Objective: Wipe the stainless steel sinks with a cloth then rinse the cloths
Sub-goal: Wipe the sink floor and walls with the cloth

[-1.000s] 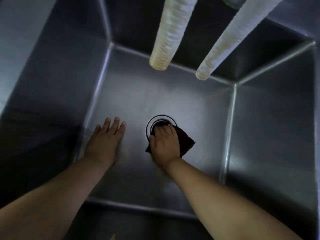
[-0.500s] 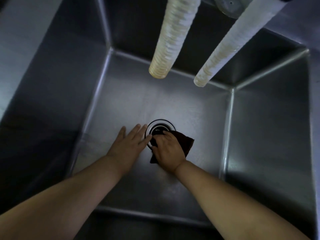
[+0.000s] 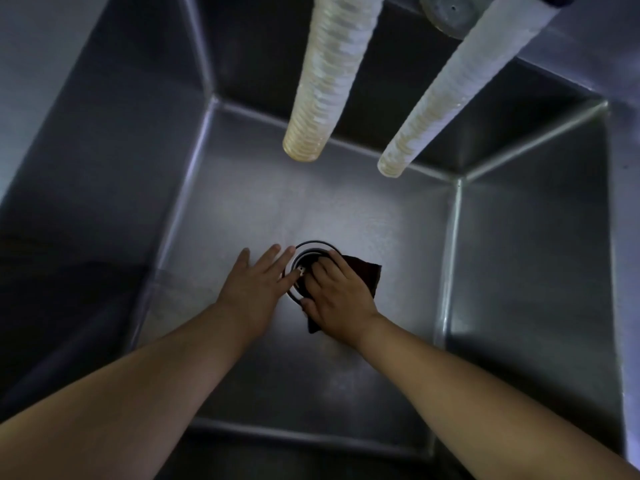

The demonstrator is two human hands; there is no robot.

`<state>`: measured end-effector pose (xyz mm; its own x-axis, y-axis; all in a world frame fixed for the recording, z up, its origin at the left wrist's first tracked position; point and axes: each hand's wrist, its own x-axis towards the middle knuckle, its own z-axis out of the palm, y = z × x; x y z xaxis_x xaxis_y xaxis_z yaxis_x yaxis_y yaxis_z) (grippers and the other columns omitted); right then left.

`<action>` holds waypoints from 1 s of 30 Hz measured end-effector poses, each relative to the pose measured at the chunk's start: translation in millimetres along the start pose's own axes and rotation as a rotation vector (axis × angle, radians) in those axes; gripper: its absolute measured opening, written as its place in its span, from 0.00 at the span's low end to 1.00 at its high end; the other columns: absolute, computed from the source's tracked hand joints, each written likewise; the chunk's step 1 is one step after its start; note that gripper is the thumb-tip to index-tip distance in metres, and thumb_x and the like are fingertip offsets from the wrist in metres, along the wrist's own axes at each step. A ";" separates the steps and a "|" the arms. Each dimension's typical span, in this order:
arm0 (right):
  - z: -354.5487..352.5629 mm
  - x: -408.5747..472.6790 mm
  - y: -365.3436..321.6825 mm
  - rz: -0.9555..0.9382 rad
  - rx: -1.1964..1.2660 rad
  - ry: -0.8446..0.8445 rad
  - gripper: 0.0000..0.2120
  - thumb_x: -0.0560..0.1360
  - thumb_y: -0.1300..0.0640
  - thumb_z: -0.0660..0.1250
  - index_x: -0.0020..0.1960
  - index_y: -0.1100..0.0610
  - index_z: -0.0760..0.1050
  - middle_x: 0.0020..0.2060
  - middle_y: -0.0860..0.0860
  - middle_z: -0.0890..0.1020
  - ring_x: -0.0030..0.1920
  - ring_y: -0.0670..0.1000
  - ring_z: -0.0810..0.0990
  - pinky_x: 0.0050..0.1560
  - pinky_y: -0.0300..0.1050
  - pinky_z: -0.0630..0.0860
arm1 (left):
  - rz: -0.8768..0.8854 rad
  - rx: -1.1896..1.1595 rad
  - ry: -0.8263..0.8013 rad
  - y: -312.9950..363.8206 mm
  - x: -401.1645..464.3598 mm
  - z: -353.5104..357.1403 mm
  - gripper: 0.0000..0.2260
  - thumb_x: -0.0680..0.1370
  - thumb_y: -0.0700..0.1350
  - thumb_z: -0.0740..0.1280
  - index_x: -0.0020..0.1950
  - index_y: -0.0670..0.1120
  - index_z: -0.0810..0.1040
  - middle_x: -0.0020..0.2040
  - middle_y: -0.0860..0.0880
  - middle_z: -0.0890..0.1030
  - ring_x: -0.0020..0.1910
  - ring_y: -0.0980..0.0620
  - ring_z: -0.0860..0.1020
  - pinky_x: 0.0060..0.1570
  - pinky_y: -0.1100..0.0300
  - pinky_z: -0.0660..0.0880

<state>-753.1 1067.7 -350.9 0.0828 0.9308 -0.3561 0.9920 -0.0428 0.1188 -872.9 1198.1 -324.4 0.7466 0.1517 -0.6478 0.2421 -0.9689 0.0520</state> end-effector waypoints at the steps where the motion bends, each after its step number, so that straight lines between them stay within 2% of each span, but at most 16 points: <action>1: 0.3 -0.8 -1.0 0.020 -0.003 -0.013 0.26 0.81 0.45 0.49 0.69 0.59 0.69 0.65 0.56 0.74 0.70 0.56 0.65 0.76 0.54 0.45 | 0.000 0.000 -0.004 0.0 -0.4 -0.3 0.39 0.76 0.44 0.63 0.77 0.52 0.40 0.76 0.46 0.32 0.76 0.46 0.36 0.73 0.41 0.45; 5: 1.4 3.8 -14.0 0.095 0.130 -0.049 0.25 0.82 0.48 0.49 0.70 0.63 0.67 0.62 0.58 0.77 0.68 0.58 0.66 0.75 0.51 0.41 | -0.006 -0.001 -0.012 0.6 0.0 -3.4 0.41 0.75 0.44 0.65 0.77 0.53 0.39 0.76 0.47 0.32 0.75 0.47 0.36 0.73 0.41 0.45; 7: -2.6 6.3 -24.3 0.179 0.268 0.060 0.19 0.79 0.53 0.59 0.62 0.66 0.74 0.51 0.59 0.82 0.58 0.59 0.76 0.75 0.52 0.52 | -0.014 -0.006 -0.013 0.2 0.1 -3.6 0.42 0.75 0.44 0.66 0.77 0.53 0.39 0.76 0.47 0.32 0.75 0.47 0.36 0.73 0.42 0.44; 9: -2.3 7.2 -28.4 0.278 0.402 0.203 0.10 0.71 0.60 0.69 0.48 0.67 0.80 0.38 0.60 0.82 0.45 0.60 0.81 0.70 0.55 0.65 | -0.013 -0.013 -0.016 0.1 -0.3 -3.6 0.42 0.74 0.43 0.66 0.77 0.53 0.39 0.76 0.47 0.32 0.75 0.47 0.36 0.73 0.42 0.44; 10: 0.0 6.3 -28.7 0.324 0.474 0.236 0.07 0.70 0.62 0.69 0.45 0.66 0.80 0.37 0.60 0.82 0.44 0.60 0.81 0.70 0.54 0.65 | -0.012 -0.019 -0.010 0.4 -0.3 -3.5 0.42 0.74 0.42 0.66 0.77 0.53 0.39 0.76 0.47 0.32 0.76 0.47 0.36 0.73 0.42 0.44; 12: 4.2 2.9 -26.4 0.366 0.553 0.219 0.09 0.73 0.62 0.65 0.49 0.67 0.78 0.43 0.61 0.82 0.51 0.60 0.80 0.74 0.50 0.53 | -0.015 -0.043 0.005 0.9 0.2 -3.3 0.41 0.74 0.41 0.65 0.77 0.52 0.40 0.76 0.48 0.33 0.76 0.47 0.36 0.73 0.42 0.44; 14: 5.4 1.2 -26.0 0.323 0.553 0.122 0.15 0.76 0.60 0.61 0.60 0.65 0.75 0.54 0.60 0.80 0.63 0.58 0.73 0.74 0.46 0.39 | -0.018 -0.062 0.015 1.2 0.8 -2.3 0.41 0.74 0.41 0.65 0.77 0.52 0.40 0.76 0.48 0.33 0.76 0.47 0.36 0.73 0.42 0.43; 16: 3.5 3.1 -27.1 0.269 0.549 0.067 0.21 0.77 0.58 0.59 0.68 0.64 0.68 0.63 0.57 0.76 0.71 0.55 0.65 0.70 0.42 0.27 | -0.020 -0.070 0.019 1.1 0.7 -1.4 0.42 0.73 0.41 0.66 0.77 0.52 0.40 0.76 0.48 0.33 0.76 0.47 0.36 0.73 0.41 0.43; 18: 5.0 6.8 -25.2 0.239 0.557 0.048 0.23 0.78 0.57 0.58 0.72 0.62 0.64 0.68 0.55 0.72 0.73 0.53 0.60 0.65 0.38 0.21 | -0.019 -0.071 0.013 1.1 0.0 -2.3 0.42 0.74 0.41 0.66 0.77 0.52 0.40 0.76 0.48 0.33 0.76 0.47 0.37 0.73 0.41 0.43; 21: 2.4 10.1 -12.9 0.212 0.606 -0.022 0.21 0.79 0.57 0.57 0.72 0.57 0.65 0.68 0.54 0.72 0.72 0.48 0.60 0.62 0.33 0.20 | -0.021 -0.077 0.009 1.1 0.2 -4.8 0.41 0.74 0.40 0.65 0.77 0.52 0.41 0.76 0.48 0.33 0.76 0.48 0.37 0.73 0.41 0.43; 23: -0.1 10.2 -4.8 0.190 0.610 -0.050 0.19 0.79 0.56 0.56 0.70 0.55 0.68 0.64 0.53 0.75 0.68 0.48 0.65 0.64 0.32 0.23 | -0.017 -0.076 -0.005 0.6 0.6 -6.0 0.42 0.73 0.39 0.66 0.77 0.52 0.41 0.76 0.48 0.33 0.76 0.48 0.36 0.73 0.41 0.43; 27: -1.4 8.5 4.1 0.014 0.320 -0.077 0.18 0.80 0.51 0.54 0.66 0.57 0.70 0.56 0.52 0.80 0.61 0.52 0.72 0.74 0.45 0.37 | -0.011 -0.064 -0.017 -0.1 1.1 -5.0 0.43 0.73 0.40 0.67 0.77 0.53 0.41 0.76 0.48 0.32 0.75 0.47 0.36 0.73 0.41 0.43; 30: -3.2 4.0 9.5 -0.083 0.152 -0.086 0.22 0.82 0.48 0.50 0.69 0.59 0.67 0.61 0.56 0.77 0.65 0.55 0.70 0.73 0.48 0.36 | -0.015 -0.061 -0.003 1.4 2.3 -4.0 0.41 0.74 0.40 0.65 0.77 0.53 0.41 0.76 0.48 0.32 0.75 0.47 0.36 0.73 0.42 0.42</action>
<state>-743.6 1072.1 -348.2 0.0013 0.8994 -0.4371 0.9982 -0.0275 -0.0536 -868.4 1197.9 -322.8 0.7407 0.1657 -0.6511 0.2910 -0.9526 0.0886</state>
